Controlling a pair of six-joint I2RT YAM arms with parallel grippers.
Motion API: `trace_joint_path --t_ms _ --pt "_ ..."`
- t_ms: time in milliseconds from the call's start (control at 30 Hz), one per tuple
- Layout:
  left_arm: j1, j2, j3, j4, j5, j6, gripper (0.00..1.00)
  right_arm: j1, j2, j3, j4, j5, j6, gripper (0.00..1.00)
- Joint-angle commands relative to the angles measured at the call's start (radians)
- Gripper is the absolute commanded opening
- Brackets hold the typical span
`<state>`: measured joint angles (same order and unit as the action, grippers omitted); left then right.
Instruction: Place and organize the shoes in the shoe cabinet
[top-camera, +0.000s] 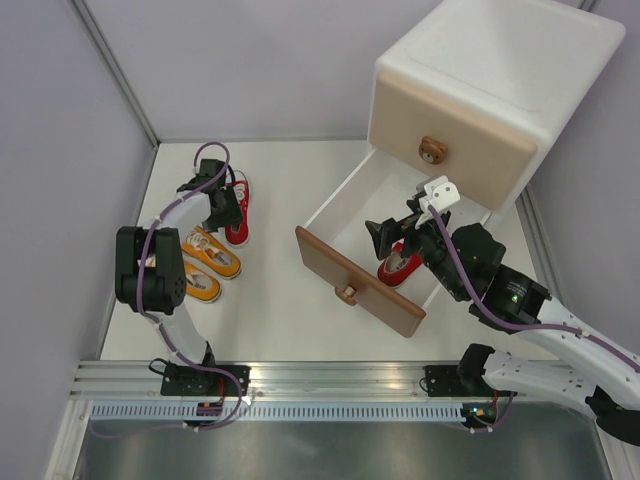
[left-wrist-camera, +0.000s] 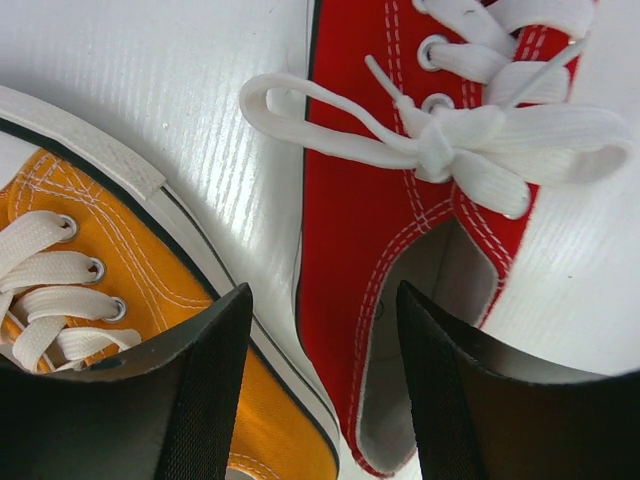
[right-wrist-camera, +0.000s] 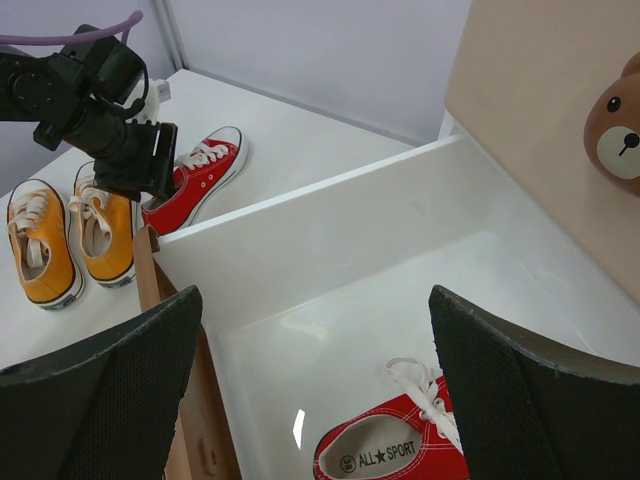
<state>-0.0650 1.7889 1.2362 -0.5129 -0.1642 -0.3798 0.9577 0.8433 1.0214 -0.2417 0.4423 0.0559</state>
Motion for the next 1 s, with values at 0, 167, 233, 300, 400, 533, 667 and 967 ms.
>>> trace_joint_path --t_ms 0,167,233,300,400,533,667,967 --pt "-0.004 0.029 -0.003 0.027 -0.055 0.061 0.64 -0.002 -0.01 -0.006 0.019 -0.005 0.013 0.98" --pt "-0.004 0.061 0.009 0.028 -0.086 0.07 0.59 -0.002 -0.01 -0.007 0.019 -0.01 0.018 0.98" --pt "-0.004 0.061 0.014 0.028 -0.086 0.067 0.54 -0.002 -0.01 -0.01 0.019 -0.008 0.016 0.98" --pt "-0.004 0.061 0.02 0.028 -0.086 0.061 0.49 -0.002 -0.01 -0.015 0.021 -0.008 0.018 0.98" --pt "-0.004 0.053 0.032 0.028 -0.077 0.061 0.21 0.0 -0.007 -0.014 0.021 -0.01 0.019 0.98" --pt "-0.004 0.017 0.04 0.028 -0.064 0.061 0.02 -0.002 -0.01 -0.009 0.016 -0.008 0.016 0.98" --pt "-0.004 -0.037 0.051 0.027 -0.054 0.061 0.02 -0.001 -0.018 0.002 0.004 -0.007 0.006 0.98" --pt "-0.006 -0.192 0.095 0.014 -0.006 0.029 0.02 -0.002 -0.041 0.014 -0.016 -0.011 0.001 0.98"
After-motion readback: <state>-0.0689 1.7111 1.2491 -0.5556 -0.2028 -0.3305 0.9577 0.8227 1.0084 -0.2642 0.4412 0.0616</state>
